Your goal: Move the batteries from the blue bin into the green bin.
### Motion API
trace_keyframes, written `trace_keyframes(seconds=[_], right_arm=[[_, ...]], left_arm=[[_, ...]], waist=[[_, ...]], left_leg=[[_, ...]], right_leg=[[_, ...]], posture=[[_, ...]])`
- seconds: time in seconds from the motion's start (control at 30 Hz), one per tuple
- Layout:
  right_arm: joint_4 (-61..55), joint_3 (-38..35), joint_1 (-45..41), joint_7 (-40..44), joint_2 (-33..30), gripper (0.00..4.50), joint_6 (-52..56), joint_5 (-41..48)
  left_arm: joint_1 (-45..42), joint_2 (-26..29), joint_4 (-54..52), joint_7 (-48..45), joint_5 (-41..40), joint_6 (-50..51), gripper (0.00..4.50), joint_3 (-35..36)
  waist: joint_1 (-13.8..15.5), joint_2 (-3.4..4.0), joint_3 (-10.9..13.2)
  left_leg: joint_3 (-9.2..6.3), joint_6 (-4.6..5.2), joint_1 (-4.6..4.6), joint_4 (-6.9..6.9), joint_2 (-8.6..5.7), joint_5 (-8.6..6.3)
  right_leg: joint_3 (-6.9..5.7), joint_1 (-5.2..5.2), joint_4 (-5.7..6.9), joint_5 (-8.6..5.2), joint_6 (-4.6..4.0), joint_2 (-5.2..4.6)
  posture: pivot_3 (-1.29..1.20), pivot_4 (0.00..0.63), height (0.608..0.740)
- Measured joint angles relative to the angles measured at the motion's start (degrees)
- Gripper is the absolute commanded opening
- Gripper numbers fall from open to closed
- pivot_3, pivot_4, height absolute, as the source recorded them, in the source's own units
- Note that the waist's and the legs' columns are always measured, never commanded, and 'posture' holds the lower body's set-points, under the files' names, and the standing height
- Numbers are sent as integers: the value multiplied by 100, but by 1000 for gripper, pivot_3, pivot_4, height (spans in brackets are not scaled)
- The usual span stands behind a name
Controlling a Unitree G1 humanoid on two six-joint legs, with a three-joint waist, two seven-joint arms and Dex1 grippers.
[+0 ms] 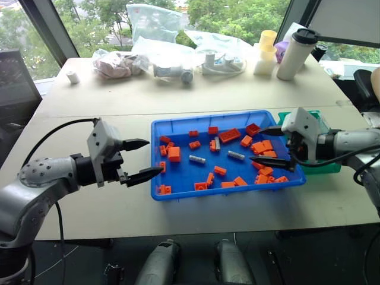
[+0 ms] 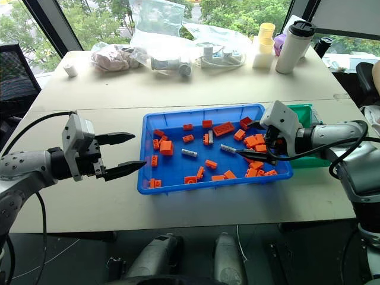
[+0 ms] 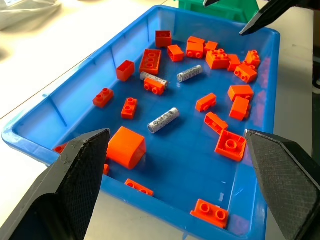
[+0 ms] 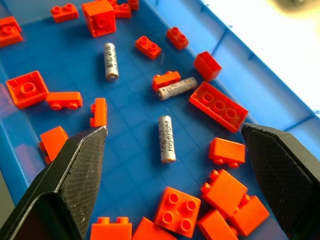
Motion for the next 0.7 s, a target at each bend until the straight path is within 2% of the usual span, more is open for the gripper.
trace_keyframes(seconds=[0.17,0.4,0.7], right_arm=[[310,791,-584,-129,773,4394,52,-346],[952,1830,-946,-205,1590,4394,69,-964],[1714,2172,-1220,-294,2127,4394,-84,-1516]], left_arm=[[18,-35,-73,90,0,49,4500,-27],[106,-61,-217,228,0,69,4500,-16],[330,-150,-464,446,-4,70,4500,22]], waist=[[2,-1,0],[17,-1,0],[-8,0,0]], left_leg=[[-1,-17,0,0,0,10],[-2,-26,-1,0,-3,15],[-2,-30,-1,-2,-2,17]], right_leg=[[0,-1,0,0,0,2],[0,-2,0,0,0,9],[1,-6,3,0,0,13]], posture=[[0,150,740],[0,150,740],[0,150,740]])
